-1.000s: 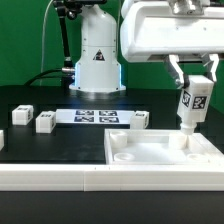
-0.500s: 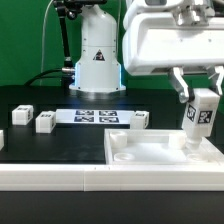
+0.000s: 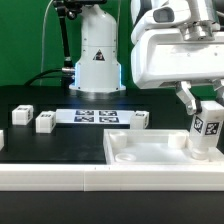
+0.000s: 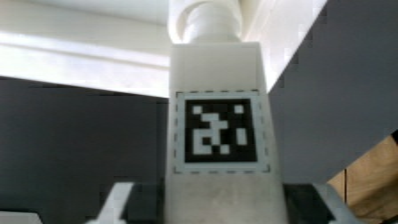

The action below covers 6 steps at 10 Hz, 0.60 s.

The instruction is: Assemble one leg

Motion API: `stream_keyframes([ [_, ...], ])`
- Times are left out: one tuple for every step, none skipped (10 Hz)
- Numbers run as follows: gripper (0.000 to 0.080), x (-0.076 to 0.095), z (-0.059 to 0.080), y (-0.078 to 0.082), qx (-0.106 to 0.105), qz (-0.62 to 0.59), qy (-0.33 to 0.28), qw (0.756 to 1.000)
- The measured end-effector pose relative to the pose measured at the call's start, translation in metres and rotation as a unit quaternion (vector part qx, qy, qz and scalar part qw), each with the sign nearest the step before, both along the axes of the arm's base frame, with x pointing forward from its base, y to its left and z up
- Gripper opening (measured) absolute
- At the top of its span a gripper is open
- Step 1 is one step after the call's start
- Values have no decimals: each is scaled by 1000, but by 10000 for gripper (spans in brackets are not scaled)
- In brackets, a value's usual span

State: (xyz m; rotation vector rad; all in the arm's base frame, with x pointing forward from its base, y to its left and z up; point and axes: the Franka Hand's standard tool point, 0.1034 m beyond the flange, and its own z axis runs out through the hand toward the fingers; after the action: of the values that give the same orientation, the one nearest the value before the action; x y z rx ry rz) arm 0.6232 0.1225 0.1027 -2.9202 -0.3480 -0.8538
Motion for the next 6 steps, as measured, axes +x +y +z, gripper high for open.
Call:
stream_keyframes([
  [291,-1,0,-1,0,0,-4,1000],
  [291,-2,0,0,1,0,-9,1000],
  [291,-3,-2,1,1,0,-12,1000],
  [291,-4,-4,1,2,0,-13,1000],
  [291,-5,-4,1,3,-1,-22,1000],
  [291,-8,-4,1,4,-2,-37,999],
])
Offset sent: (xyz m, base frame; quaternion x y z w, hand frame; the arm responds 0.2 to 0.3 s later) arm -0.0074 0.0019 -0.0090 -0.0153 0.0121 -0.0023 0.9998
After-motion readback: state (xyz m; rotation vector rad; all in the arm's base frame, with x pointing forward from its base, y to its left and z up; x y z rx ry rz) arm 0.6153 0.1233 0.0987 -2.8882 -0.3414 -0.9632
